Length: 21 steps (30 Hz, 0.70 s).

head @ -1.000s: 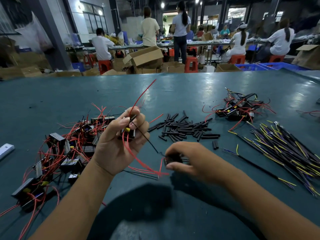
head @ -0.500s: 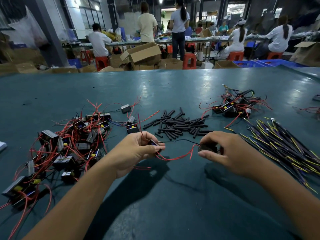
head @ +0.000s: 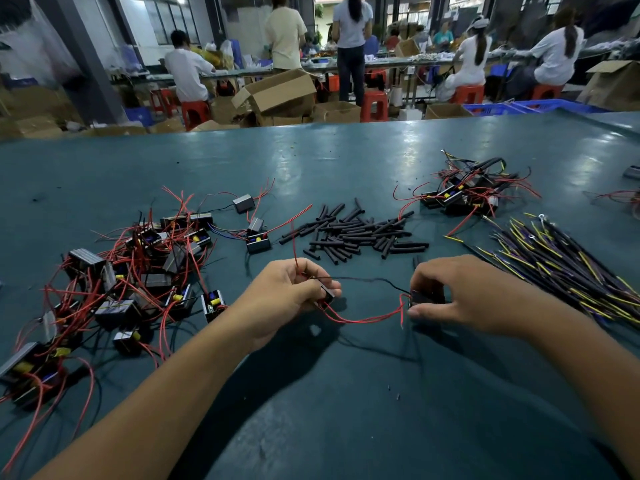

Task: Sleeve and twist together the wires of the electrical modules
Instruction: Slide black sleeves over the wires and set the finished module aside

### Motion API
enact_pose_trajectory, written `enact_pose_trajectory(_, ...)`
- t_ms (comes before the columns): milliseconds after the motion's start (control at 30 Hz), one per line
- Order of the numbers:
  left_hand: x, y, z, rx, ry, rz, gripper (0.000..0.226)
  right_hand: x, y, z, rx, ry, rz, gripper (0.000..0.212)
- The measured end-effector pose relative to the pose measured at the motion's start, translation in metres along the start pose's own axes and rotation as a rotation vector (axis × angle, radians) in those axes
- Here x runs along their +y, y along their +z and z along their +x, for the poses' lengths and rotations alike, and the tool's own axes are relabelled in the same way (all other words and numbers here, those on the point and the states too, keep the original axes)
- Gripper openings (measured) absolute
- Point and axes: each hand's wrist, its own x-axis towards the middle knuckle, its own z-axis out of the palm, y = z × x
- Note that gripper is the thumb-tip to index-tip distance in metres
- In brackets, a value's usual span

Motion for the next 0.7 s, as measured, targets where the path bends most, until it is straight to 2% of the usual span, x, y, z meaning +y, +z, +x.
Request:
enact_pose_trajectory(167, 0.002, -0.016, 0.001, 0.007, 0.085, 0.521, 0.013, 0.004, 0.002, 0.000, -0.071, 0.040, -0.030, 0.030)
enact_pose_trajectory(300, 0.009, -0.036, -0.003, -0.083, 0.008, 0.603, 0.018, 0.005, 0.002, 0.000, -0.054, 0.048, -0.055, 0.026)
enact_pose_trajectory(400, 0.018, -0.052, -0.007, -0.023, 0.036, 0.660, 0.030, 0.003, 0.004, 0.000, -0.026, 0.052, -0.066, 0.029)
enact_pose_trajectory(467, 0.026, -0.067, -0.010, 0.114, 0.122, 0.698, 0.025, 0.001, 0.004, -0.001, 0.003, 0.041, -0.026, 0.042)
enact_pose_trajectory(533, 0.033, -0.078, -0.013, 0.203, 0.290, 0.718, 0.022, -0.004, 0.003, -0.003, 0.078, -0.015, 0.066, 0.052)
enact_pose_trajectory(633, 0.038, -0.076, -0.018, 0.190, 0.497, 0.734, 0.024, -0.018, 0.004, -0.004, 0.151, -0.109, 0.124, 0.056)
enact_pose_trajectory(700, 0.037, -0.069, -0.018, 0.092, 0.554, 0.793, 0.024, -0.026, 0.007, -0.004, 0.153, -0.143, 0.134, 0.055)
